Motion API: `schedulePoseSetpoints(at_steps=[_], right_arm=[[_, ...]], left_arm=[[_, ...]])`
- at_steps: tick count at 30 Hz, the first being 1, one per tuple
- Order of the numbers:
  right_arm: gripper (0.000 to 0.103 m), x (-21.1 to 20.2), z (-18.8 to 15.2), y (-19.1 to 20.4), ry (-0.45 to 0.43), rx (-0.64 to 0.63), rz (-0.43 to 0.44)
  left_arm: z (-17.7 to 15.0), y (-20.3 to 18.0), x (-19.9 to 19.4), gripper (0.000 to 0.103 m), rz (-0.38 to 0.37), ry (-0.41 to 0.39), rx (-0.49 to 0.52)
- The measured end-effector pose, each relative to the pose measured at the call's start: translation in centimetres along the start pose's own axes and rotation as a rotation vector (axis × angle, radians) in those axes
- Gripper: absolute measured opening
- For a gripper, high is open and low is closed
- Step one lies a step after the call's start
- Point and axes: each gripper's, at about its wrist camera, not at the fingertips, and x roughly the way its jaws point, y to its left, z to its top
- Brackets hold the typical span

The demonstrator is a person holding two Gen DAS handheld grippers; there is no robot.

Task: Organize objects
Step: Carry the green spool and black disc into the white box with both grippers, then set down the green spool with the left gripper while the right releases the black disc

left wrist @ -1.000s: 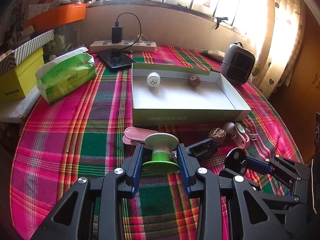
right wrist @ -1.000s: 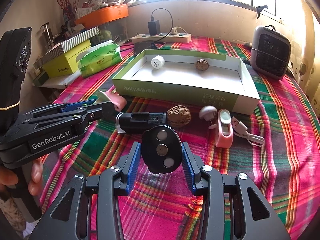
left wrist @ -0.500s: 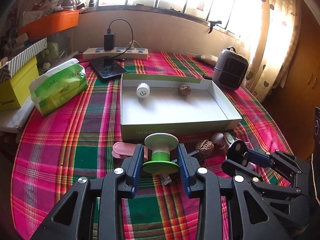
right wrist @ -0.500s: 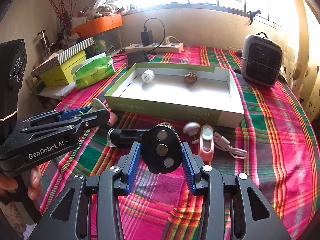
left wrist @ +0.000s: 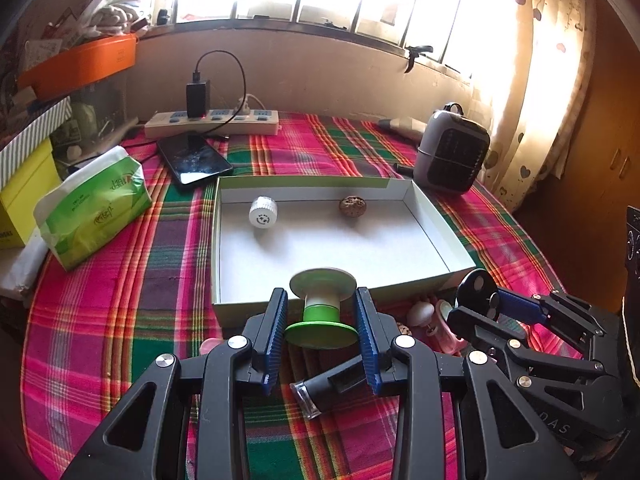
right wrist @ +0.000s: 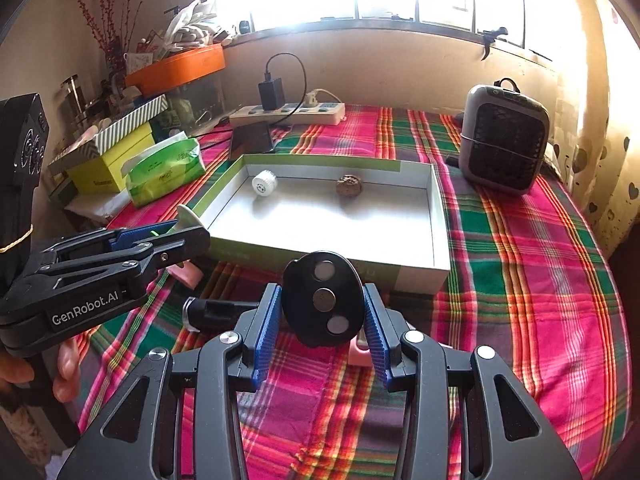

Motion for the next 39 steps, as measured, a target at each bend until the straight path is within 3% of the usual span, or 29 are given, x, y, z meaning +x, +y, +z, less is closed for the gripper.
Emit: schedulePoseSetpoints(at_steps=[18,39], right_arm=[[0.042,3.2,4.5,-3.3,0.016,0.029,-0.025],[0.042,9.9,8.4,-5.6,0.092,0.019,-0.052]], left_arm=[[4.0,-0.1,4.5,0.032,-0.002,0.043,-0.001],[8.0,0.6,10.8,0.032,0.011,0.116,0.007]])
